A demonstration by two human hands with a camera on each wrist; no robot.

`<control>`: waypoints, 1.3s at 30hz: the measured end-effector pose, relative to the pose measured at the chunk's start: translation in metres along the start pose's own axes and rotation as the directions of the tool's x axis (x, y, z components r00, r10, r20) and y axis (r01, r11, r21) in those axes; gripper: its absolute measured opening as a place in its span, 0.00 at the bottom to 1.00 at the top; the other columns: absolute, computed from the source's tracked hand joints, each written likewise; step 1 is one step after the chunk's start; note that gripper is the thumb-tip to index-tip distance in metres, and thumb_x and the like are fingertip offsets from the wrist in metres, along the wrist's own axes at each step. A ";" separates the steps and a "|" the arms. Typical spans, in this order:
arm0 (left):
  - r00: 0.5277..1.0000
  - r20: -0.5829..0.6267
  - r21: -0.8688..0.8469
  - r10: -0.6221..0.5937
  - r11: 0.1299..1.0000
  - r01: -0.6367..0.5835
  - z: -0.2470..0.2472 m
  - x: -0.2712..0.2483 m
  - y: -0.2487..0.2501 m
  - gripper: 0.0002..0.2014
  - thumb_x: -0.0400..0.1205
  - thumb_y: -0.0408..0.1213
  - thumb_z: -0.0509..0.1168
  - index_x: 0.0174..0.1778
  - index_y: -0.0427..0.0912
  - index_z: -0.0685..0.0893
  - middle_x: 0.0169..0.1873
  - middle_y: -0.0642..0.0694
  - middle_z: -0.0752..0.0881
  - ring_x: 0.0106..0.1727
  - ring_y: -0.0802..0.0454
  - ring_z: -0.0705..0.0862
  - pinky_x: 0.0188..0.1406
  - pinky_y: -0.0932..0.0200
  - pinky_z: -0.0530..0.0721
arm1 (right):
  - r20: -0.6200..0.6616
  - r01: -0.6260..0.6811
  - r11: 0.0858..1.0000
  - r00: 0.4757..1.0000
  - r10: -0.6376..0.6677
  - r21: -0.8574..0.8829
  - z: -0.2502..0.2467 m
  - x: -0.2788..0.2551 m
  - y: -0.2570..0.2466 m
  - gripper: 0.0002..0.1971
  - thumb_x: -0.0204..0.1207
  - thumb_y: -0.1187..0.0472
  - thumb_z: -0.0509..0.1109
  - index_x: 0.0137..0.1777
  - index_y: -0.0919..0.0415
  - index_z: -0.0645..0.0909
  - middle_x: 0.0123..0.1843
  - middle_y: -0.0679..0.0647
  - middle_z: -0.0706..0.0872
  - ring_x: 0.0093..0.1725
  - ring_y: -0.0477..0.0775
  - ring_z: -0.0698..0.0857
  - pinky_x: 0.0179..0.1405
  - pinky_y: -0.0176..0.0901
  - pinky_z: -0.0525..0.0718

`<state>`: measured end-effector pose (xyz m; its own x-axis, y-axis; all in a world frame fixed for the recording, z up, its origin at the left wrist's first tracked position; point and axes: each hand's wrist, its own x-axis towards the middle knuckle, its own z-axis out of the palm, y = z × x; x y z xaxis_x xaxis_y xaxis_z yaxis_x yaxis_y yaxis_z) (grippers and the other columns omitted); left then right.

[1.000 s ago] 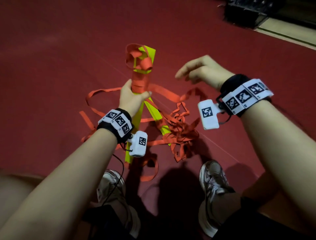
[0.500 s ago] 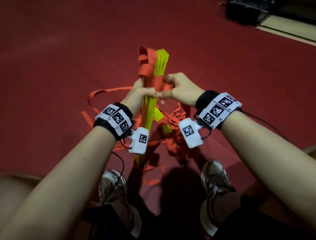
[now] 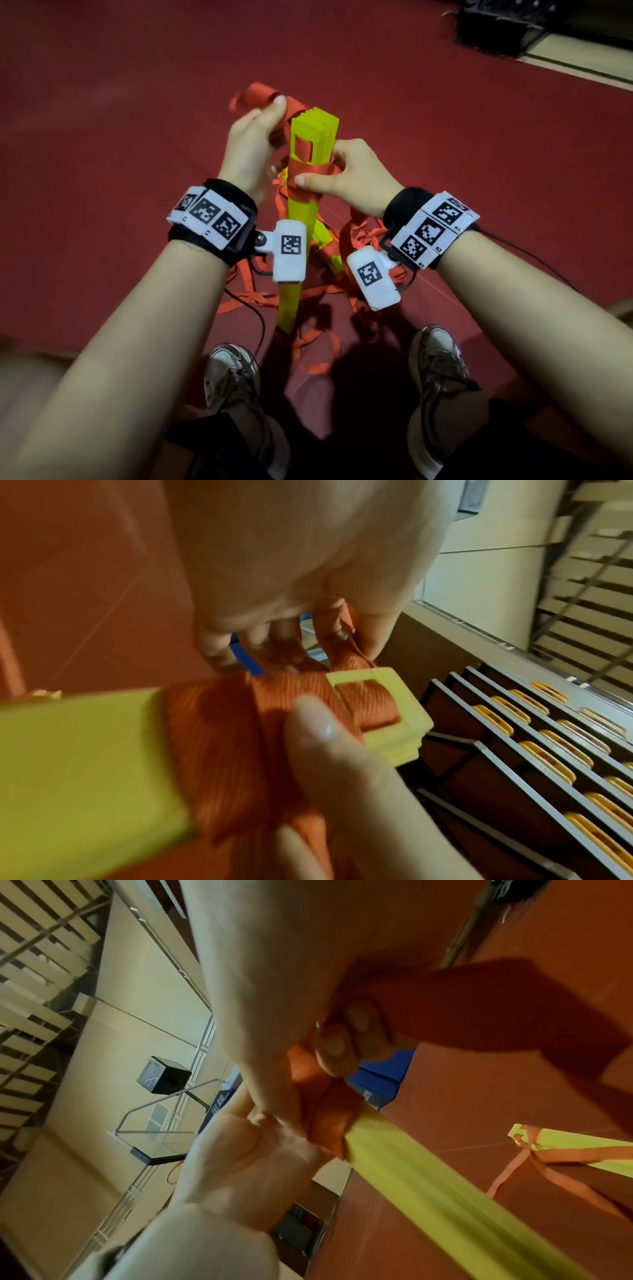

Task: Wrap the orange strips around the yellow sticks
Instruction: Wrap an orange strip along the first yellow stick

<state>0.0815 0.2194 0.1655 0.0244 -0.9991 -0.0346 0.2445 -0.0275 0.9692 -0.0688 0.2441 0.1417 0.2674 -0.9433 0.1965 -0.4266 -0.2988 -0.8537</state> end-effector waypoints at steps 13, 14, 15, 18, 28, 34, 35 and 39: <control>0.990 0.077 -0.683 -0.119 0.717 0.139 -0.060 0.014 0.014 0.17 0.81 0.49 0.64 0.45 0.36 0.85 0.22 0.54 0.66 0.20 0.59 0.63 0.22 0.65 0.66 | -0.010 -0.029 0.998 1.000 0.030 0.062 -0.020 0.001 0.014 0.11 0.69 0.57 0.82 0.48 0.60 0.90 0.41 0.43 0.92 0.40 0.40 0.88 0.48 0.42 0.86; 0.988 0.059 -0.658 -0.143 0.738 0.147 -0.063 0.015 0.006 0.16 0.80 0.48 0.66 0.45 0.36 0.84 0.24 0.53 0.69 0.21 0.59 0.63 0.21 0.66 0.65 | 0.001 -0.032 0.997 0.999 0.033 0.074 -0.020 0.000 0.013 0.10 0.71 0.61 0.82 0.51 0.62 0.89 0.36 0.38 0.91 0.36 0.35 0.86 0.41 0.31 0.82; 0.985 0.029 -0.639 -0.169 0.755 0.148 -0.067 0.017 -0.003 0.14 0.81 0.46 0.67 0.45 0.36 0.84 0.27 0.51 0.74 0.21 0.60 0.65 0.21 0.67 0.66 | 0.009 -0.034 0.996 0.999 0.034 0.080 -0.021 0.000 0.011 0.09 0.74 0.65 0.80 0.53 0.65 0.88 0.29 0.33 0.87 0.30 0.31 0.83 0.34 0.24 0.78; 0.966 -0.026 -0.618 -0.258 0.763 0.188 -0.072 0.017 -0.027 0.05 0.80 0.35 0.69 0.44 0.37 0.84 0.35 0.44 0.85 0.24 0.59 0.76 0.18 0.71 0.73 | 0.017 -0.043 0.991 0.999 0.041 0.131 -0.023 -0.003 0.007 0.08 0.77 0.73 0.75 0.55 0.72 0.86 0.19 0.34 0.80 0.20 0.32 0.77 0.25 0.21 0.73; 0.921 0.295 -0.188 -0.255 0.929 0.317 -0.023 -0.015 -0.039 0.31 0.91 0.54 0.48 0.60 0.34 0.89 0.52 0.35 0.91 0.51 0.42 0.91 0.48 0.52 0.90 | 0.164 0.036 0.994 0.985 -0.052 0.099 0.004 -0.004 0.000 0.01 0.75 0.70 0.77 0.45 0.66 0.90 0.33 0.49 0.88 0.34 0.39 0.82 0.40 0.33 0.79; 0.897 0.386 -0.168 -0.214 0.940 0.296 -0.014 -0.018 -0.040 0.47 0.87 0.68 0.37 0.38 0.38 0.93 0.28 0.38 0.86 0.30 0.44 0.83 0.33 0.57 0.81 | 0.062 -0.053 0.989 0.997 0.044 0.140 0.005 0.000 0.001 0.17 0.73 0.55 0.72 0.29 0.68 0.87 0.30 0.61 0.87 0.32 0.57 0.84 0.37 0.45 0.80; 0.897 0.391 -0.135 -0.206 0.951 0.278 -0.016 -0.016 -0.041 0.46 0.86 0.71 0.37 0.40 0.40 0.92 0.25 0.39 0.82 0.25 0.46 0.77 0.29 0.56 0.73 | -0.013 -0.056 0.994 0.998 0.057 0.098 0.001 0.002 0.004 0.17 0.73 0.53 0.72 0.26 0.62 0.87 0.29 0.60 0.89 0.32 0.58 0.86 0.38 0.48 0.82; 0.874 0.436 -0.011 -0.216 0.969 0.246 -0.022 -0.011 -0.044 0.47 0.85 0.71 0.30 0.42 0.47 0.93 0.23 0.41 0.70 0.16 0.51 0.66 0.24 0.54 0.57 | -0.370 0.042 0.991 0.925 -0.087 -0.130 -0.010 -0.001 0.009 0.05 0.69 0.58 0.74 0.40 0.58 0.83 0.40 0.55 0.88 0.37 0.51 0.85 0.41 0.42 0.82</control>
<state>0.0918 0.2328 0.1174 -0.4539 -0.8810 -0.1338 0.2538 -0.2717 0.9283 -0.0812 0.2410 0.1388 -0.0350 -0.8998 0.4349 -0.5237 -0.3541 -0.7748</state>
